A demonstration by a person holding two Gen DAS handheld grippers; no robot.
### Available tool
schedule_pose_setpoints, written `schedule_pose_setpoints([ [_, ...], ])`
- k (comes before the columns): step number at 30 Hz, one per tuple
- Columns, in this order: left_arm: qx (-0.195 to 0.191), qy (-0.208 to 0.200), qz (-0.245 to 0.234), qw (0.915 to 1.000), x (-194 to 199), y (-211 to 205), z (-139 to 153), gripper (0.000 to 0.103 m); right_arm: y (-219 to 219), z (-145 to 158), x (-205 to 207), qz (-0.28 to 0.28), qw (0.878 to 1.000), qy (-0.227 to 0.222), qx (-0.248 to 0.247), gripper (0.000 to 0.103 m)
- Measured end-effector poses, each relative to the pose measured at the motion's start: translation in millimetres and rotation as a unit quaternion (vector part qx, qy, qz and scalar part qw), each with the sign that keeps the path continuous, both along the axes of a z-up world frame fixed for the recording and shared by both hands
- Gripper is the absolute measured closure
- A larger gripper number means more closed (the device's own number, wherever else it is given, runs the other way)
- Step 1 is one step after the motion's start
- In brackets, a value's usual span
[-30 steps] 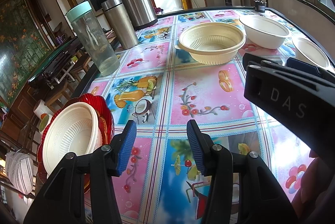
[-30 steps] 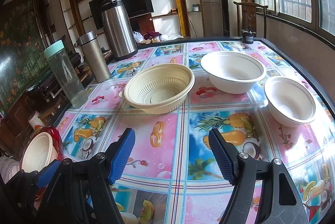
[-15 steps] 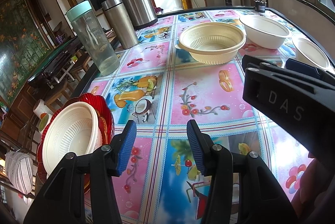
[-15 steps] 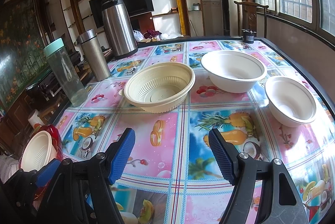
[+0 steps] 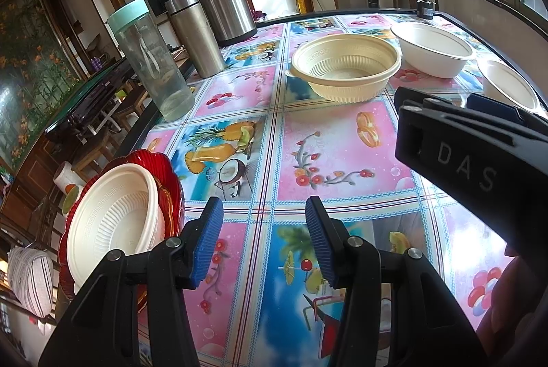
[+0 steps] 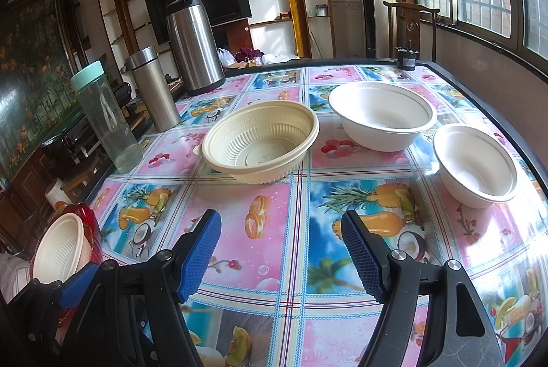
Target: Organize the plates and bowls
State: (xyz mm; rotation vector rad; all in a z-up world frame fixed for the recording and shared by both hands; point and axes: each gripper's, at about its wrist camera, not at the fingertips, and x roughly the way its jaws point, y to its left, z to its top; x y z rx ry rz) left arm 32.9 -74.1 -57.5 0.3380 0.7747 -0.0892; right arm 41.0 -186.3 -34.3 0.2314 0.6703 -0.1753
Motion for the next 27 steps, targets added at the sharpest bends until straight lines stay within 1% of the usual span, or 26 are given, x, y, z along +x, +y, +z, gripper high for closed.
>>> schedule_pose_setpoints([
  [27, 0.000, -0.002, 0.003, 1.0000, -0.6, 0.6, 0.7, 0.054, -1.2, -3.2, 0.7, 0.001, 1.000, 0.003, -0.001, 0.028],
])
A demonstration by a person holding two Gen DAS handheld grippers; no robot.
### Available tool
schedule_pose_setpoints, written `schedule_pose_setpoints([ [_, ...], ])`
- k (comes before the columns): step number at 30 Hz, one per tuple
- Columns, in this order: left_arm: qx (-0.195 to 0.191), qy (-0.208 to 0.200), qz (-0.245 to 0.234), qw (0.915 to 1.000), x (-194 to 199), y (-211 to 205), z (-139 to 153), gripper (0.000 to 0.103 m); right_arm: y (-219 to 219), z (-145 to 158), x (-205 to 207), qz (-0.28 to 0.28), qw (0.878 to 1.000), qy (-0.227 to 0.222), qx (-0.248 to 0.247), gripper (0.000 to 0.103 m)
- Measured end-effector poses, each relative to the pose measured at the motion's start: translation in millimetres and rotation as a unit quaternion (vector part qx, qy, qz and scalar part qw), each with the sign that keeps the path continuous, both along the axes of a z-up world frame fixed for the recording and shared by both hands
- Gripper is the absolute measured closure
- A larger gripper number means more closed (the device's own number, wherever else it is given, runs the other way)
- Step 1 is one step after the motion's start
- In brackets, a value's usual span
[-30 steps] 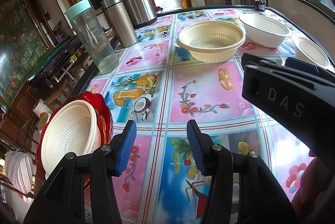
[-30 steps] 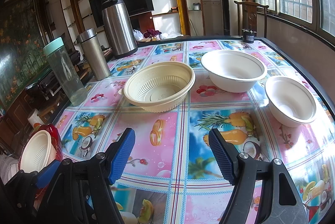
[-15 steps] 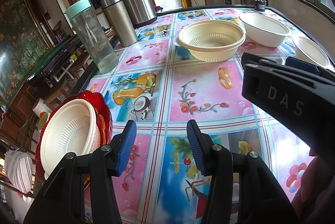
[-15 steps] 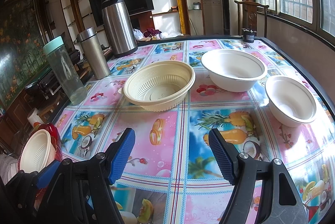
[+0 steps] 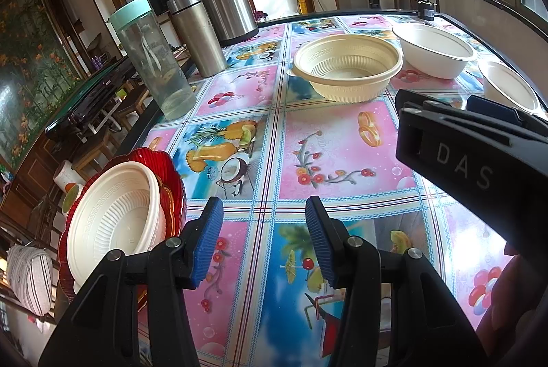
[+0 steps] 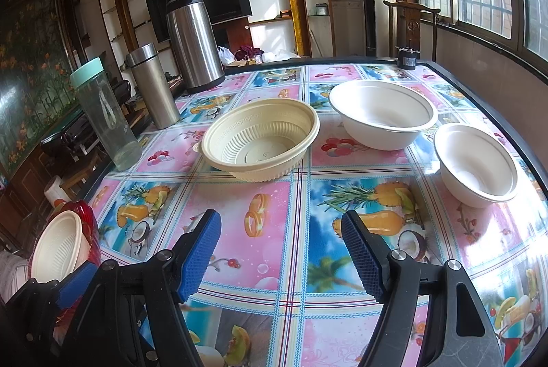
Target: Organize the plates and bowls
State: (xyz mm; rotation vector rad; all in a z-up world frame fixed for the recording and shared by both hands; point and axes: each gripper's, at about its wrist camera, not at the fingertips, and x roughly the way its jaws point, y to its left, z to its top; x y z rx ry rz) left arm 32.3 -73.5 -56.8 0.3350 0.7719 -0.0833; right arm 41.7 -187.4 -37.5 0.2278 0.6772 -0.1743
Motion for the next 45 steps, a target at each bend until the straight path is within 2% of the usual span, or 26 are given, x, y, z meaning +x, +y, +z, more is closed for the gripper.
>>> schedule_pose_setpoints([
  [28, 0.002, -0.002, -0.002, 1.0000, 1, -5, 4, 0.054, -1, -1, -1, 0.003, 1.000, 0.002, 0.002, 0.028],
  [32, 0.003, -0.007, -0.005, 1.0000, 3, -9, 11, 0.054, -4, 3, -3, 0.002, 1.000, -0.002, -0.012, 0.028],
  [35, -0.011, -0.005, -0.011, 0.9999, 6, -14, 18, 0.054, -13, 7, -6, -0.008, 0.999, -0.007, -0.033, 0.028],
  [38, -0.018, -0.013, -0.016, 0.9996, 9, -23, 25, 0.054, -28, 10, -11, -0.022, 0.999, -0.014, -0.044, 0.019],
  [45, -0.014, -0.020, -0.037, 0.9990, 10, -49, 29, 0.054, -57, 22, -25, -0.040, 0.996, -0.036, -0.069, 0.010],
])
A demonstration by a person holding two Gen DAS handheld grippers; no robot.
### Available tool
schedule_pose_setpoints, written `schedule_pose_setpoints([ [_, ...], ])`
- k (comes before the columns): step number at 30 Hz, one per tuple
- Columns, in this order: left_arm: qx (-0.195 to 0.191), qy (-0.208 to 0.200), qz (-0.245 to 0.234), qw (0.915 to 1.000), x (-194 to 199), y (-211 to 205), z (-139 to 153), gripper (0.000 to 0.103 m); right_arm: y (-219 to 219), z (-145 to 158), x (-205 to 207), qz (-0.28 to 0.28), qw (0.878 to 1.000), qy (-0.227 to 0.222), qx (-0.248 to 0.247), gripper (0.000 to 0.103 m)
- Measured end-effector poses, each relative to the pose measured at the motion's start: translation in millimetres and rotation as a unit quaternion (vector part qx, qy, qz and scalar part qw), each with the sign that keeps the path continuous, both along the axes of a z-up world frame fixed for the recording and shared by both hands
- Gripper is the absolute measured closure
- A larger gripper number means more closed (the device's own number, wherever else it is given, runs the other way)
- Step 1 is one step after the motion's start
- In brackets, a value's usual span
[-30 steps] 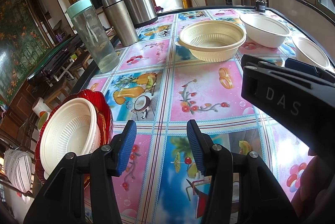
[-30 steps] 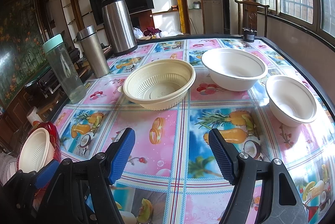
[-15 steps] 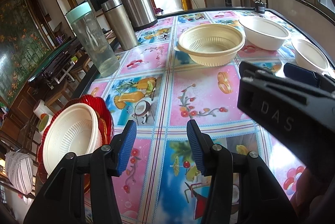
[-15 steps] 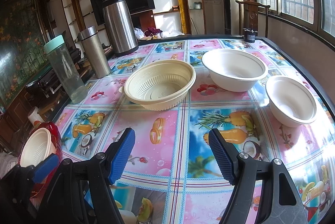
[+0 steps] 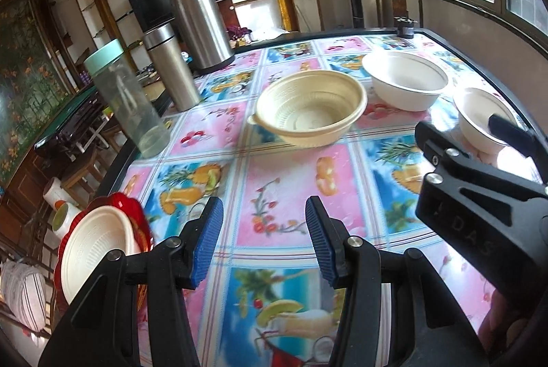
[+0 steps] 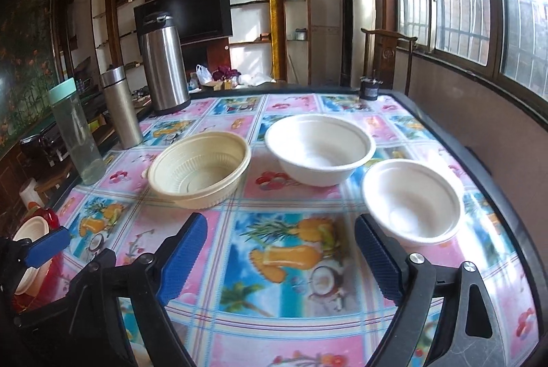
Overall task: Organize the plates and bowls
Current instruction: 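Move both grippers over to the rim of the smaller white bowl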
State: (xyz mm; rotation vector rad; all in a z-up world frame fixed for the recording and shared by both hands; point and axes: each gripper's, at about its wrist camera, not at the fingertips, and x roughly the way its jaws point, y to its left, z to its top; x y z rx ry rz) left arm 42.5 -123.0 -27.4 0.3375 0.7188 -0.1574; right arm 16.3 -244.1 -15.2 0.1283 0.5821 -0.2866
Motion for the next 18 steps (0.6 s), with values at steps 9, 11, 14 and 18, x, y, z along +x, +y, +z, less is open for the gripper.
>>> schedule_pose_setpoints([
  [9, -0.012, -0.012, -0.034, 0.9993, 8, -35, 20, 0.054, -58, 22, -14, -0.060, 0.997, -0.030, -0.048, 0.002],
  [11, -0.022, -0.004, -0.048, 0.9986, 11, -46, 23, 0.054, -69, 25, -14, -0.068, 0.995, -0.032, -0.063, 0.001],
  [14, -0.042, 0.014, -0.066, 0.9969, 18, -61, 29, 0.054, -84, 31, -12, -0.077, 0.992, -0.032, -0.091, 0.001],
  [18, -0.066, 0.025, -0.089, 0.9935, 26, -89, 42, 0.054, -102, 38, -8, -0.088, 0.988, -0.037, -0.125, 0.000],
])
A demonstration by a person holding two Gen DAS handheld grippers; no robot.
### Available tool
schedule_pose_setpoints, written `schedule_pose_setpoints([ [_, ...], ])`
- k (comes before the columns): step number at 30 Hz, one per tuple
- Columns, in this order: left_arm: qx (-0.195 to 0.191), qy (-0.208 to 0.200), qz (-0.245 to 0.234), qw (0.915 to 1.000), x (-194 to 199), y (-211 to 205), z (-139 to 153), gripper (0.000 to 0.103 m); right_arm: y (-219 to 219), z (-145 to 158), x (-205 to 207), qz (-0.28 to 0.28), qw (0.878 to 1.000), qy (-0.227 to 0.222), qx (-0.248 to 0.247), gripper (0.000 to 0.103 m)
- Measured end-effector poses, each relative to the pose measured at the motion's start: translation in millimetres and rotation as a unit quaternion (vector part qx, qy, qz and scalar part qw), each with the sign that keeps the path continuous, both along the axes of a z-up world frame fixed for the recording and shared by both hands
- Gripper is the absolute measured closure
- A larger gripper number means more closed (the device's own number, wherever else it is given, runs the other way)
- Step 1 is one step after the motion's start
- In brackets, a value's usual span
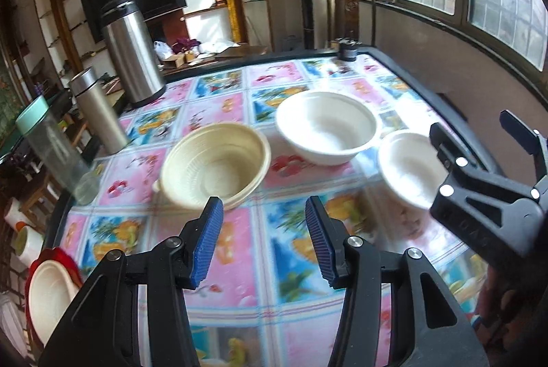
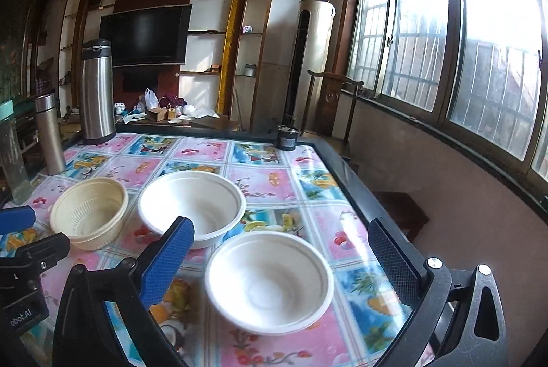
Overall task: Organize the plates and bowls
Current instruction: 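Move both grippers over to the rim of the smaller white bowl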
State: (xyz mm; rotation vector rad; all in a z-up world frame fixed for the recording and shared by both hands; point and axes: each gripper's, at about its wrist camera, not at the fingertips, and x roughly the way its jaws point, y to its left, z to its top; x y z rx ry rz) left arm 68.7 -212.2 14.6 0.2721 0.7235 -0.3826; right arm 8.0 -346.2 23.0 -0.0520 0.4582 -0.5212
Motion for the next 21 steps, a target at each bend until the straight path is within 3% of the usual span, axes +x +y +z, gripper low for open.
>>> schedule_pose_setpoints([
  [5, -0.026, -0.012, -0.016, 0.9995, 8, -36, 17, 0.054, -27, 6, 11, -0.015, 1.000, 0.001, -0.024, 0.000],
  [9, -0.046, -0.006, -0.020, 0.9987, 15, -58, 21, 0.054, -48, 2, 12, -0.025, 1.000, -0.001, -0.011, 0.000],
  [13, -0.058, 0.012, -0.023, 0.9980, 23, -81, 11, 0.054, -67, -4, 11, -0.022, 0.999, 0.003, 0.027, 0.000],
  [21, -0.093, 0.049, 0.004, 0.9944, 37, -81, -15, 0.054, -73, -5, 5, -0.038, 0.999, -0.003, 0.025, 0.000],
])
